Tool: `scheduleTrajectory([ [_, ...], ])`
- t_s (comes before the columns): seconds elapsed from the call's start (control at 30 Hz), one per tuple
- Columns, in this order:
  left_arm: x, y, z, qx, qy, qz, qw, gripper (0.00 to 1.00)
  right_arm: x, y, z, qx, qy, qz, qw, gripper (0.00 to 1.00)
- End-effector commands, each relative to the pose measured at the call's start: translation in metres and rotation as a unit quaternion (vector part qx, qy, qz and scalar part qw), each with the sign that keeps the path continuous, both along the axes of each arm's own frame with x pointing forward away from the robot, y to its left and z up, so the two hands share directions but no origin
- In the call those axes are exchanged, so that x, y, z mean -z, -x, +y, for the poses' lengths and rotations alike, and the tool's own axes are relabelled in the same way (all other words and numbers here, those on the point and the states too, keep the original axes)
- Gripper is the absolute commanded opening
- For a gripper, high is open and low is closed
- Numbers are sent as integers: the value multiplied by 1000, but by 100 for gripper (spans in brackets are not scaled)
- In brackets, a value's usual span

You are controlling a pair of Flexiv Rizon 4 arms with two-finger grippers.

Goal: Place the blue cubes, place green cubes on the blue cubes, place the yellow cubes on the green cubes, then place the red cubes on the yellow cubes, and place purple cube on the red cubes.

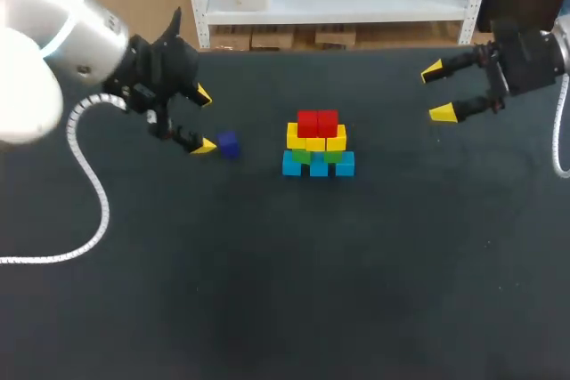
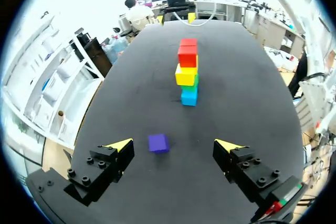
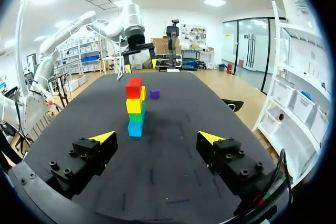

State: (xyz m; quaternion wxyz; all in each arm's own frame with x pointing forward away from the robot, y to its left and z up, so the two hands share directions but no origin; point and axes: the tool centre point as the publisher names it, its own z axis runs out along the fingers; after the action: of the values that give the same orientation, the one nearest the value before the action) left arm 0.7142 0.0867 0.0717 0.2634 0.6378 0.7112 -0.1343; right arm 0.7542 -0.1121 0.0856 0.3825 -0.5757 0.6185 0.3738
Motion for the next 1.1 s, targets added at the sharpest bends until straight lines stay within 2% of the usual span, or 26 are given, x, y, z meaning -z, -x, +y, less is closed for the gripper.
scheduleTrajectory([
  [0.03,24,-9,-11,-13,-3,-1,1000,100,0,0,0,0,0,-1,1000,100],
  [0.37,53,-28,-15,-72,15,5,997,100,0,0,0,0,0,-1,1000,100],
  [0.57,64,-38,-19,-71,17,13,997,100,0,0,0,0,0,-1,1000,100],
  [1.03,76,-32,-18,-76,17,26,997,100,0,0,0,0,0,-1,1000,100],
  [1.1,77,-31,-17,-76,17,28,997,96,0,0,0,0,0,-1,1000,100],
])
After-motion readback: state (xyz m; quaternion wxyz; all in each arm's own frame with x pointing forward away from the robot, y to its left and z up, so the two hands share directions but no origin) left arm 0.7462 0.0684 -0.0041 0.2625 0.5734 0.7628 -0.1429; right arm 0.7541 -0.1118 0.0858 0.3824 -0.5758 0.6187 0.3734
